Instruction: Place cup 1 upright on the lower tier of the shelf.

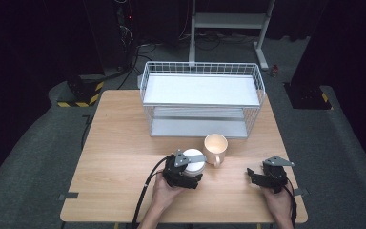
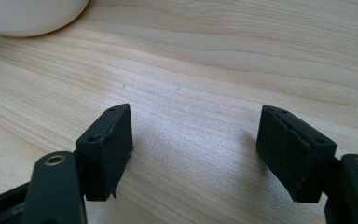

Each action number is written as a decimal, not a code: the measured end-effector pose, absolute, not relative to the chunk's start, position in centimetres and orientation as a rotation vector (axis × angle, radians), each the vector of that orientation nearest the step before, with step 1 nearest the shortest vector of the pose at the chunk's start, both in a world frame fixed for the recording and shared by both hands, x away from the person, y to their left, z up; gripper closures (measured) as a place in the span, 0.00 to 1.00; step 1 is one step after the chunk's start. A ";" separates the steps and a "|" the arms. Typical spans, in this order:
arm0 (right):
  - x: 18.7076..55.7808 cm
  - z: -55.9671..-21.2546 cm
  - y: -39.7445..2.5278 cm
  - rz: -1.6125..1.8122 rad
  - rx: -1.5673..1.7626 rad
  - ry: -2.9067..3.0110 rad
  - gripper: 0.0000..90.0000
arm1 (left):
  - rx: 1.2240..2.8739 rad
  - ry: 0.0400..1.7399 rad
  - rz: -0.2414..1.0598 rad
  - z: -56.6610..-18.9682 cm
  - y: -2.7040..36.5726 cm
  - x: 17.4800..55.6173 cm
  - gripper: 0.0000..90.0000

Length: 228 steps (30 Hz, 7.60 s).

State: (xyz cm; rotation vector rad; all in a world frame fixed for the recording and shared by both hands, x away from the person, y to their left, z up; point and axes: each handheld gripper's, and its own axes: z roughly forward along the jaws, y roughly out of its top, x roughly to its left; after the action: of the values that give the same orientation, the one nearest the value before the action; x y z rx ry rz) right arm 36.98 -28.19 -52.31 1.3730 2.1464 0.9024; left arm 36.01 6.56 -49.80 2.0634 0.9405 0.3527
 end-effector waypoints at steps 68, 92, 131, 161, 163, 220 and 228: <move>37.0 -52.3 -28.2 0.901 1.371 2.148 0.30 | 2.068 0.929 0.382 -49.2 7.6 35.9 0.21; 37.0 -52.3 -28.2 0.901 1.372 2.148 0.30 | 2.037 0.963 0.398 -46.9 8.2 38.1 0.21; 37.0 -52.3 -28.2 0.901 1.372 2.148 0.30 | 1.987 1.040 0.386 -45.9 9.2 41.0 0.21; 37.0 -52.3 -28.2 0.901 1.372 2.148 0.30 | 1.948 1.087 0.422 -45.2 8.8 44.3 0.21; 37.0 -52.3 -28.2 0.901 1.372 2.148 0.30 | 1.940 1.104 0.420 -45.4 8.7 44.5 0.21; 37.0 -52.3 -28.2 0.901 1.372 2.148 0.30 | 1.913 1.217 0.535 -48.1 8.7 49.3 0.21; 37.0 -52.3 -28.2 0.901 1.372 2.148 0.30 | 1.907 1.214 0.561 -48.2 8.6 49.9 0.21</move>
State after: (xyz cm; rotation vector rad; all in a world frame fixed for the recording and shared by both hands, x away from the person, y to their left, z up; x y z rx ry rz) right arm 36.98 -28.21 -52.30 1.3717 2.1479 0.9011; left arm 49.92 8.60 -48.20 1.9071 1.2138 0.5614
